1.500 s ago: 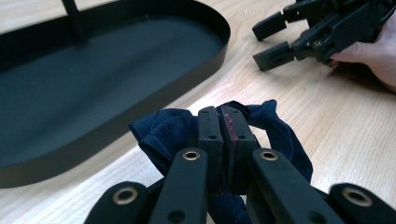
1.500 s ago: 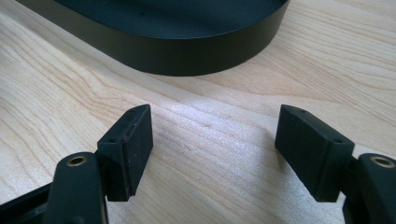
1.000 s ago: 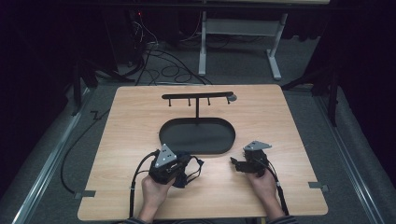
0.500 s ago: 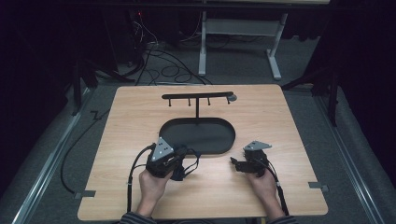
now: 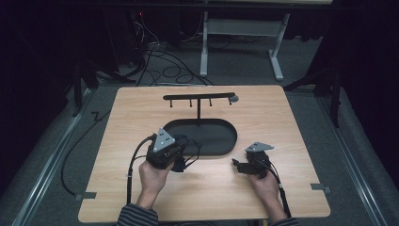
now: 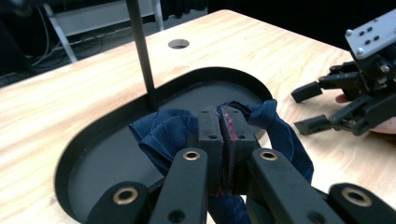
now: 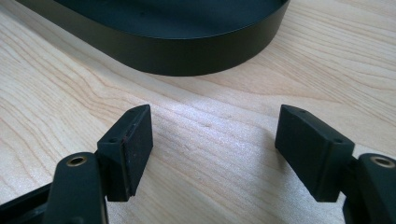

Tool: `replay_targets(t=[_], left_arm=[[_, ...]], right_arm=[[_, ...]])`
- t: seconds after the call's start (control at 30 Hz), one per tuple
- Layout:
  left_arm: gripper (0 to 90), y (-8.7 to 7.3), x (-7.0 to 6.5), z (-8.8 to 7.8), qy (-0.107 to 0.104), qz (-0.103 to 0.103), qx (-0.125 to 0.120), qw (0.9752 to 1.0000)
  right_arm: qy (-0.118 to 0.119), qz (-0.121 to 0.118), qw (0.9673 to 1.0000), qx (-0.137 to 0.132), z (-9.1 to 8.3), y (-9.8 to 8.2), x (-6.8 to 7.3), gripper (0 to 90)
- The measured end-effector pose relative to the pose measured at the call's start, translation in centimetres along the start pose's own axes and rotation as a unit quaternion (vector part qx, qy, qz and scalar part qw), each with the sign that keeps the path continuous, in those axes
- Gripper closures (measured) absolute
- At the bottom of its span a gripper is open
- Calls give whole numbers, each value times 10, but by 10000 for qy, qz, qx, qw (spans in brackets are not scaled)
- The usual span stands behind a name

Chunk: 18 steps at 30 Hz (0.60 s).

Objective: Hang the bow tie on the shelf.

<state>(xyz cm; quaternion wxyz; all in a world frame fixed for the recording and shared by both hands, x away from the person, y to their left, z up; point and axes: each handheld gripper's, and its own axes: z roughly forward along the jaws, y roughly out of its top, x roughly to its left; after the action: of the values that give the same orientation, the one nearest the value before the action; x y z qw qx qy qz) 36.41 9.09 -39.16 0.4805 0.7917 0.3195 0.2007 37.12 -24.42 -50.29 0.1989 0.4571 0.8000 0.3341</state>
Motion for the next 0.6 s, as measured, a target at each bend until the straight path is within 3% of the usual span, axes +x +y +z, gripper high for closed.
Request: replay_targets(t=[0.6], left_arm=[[877, 37, 5, 8, 296, 147, -82, 9994]], right_arm=[[26, -24, 10000, 1, 0, 0, 0, 289]])
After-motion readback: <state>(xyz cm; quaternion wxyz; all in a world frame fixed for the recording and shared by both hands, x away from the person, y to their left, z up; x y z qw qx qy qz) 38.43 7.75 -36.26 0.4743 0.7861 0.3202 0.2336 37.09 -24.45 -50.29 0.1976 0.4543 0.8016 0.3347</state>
